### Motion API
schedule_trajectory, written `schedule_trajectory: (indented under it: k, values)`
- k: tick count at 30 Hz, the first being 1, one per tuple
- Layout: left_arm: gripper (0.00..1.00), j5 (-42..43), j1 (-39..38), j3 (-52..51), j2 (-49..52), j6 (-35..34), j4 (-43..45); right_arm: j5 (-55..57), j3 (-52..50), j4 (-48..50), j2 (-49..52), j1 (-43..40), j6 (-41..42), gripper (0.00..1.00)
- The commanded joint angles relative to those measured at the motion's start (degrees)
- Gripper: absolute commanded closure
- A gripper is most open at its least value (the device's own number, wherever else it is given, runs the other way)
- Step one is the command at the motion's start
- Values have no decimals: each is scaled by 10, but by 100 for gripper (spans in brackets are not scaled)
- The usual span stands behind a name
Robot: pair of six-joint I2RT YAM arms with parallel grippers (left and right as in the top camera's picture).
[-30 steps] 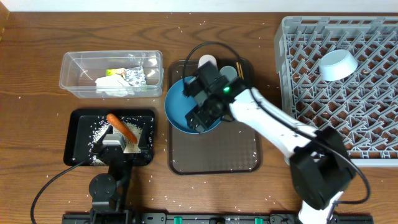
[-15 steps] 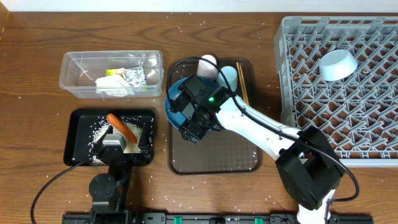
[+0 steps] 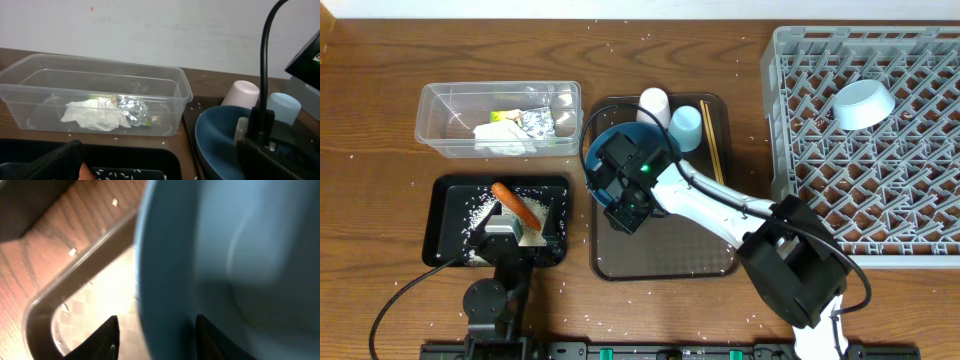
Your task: Sort waste into correct bins and load items into the dishwasher rack
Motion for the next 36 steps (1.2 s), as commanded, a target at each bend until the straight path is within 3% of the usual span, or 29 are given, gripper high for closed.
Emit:
schedule_trajectory:
  k: [1, 10, 15, 26, 30, 36]
  values:
    - [2, 6, -2, -10, -3, 3, -18, 0, 0, 3, 2, 9, 17, 61]
    - [2, 6, -2, -10, -3, 3, -18, 40, -1, 3, 3, 12, 30, 70]
    - [2, 6, -2, -10, -3, 3, -18, 40, -1, 0, 3, 17, 43, 84]
    - [2, 6, -2, -10, -3, 3, -18, 40, -1, -1, 3, 35, 43, 77]
    - [2, 6, -2, -10, -3, 3, -18, 42, -1, -1, 3, 36, 66, 98]
    - [2, 6, -2, -10, -3, 3, -18, 42, 3, 0, 3, 34, 113, 99]
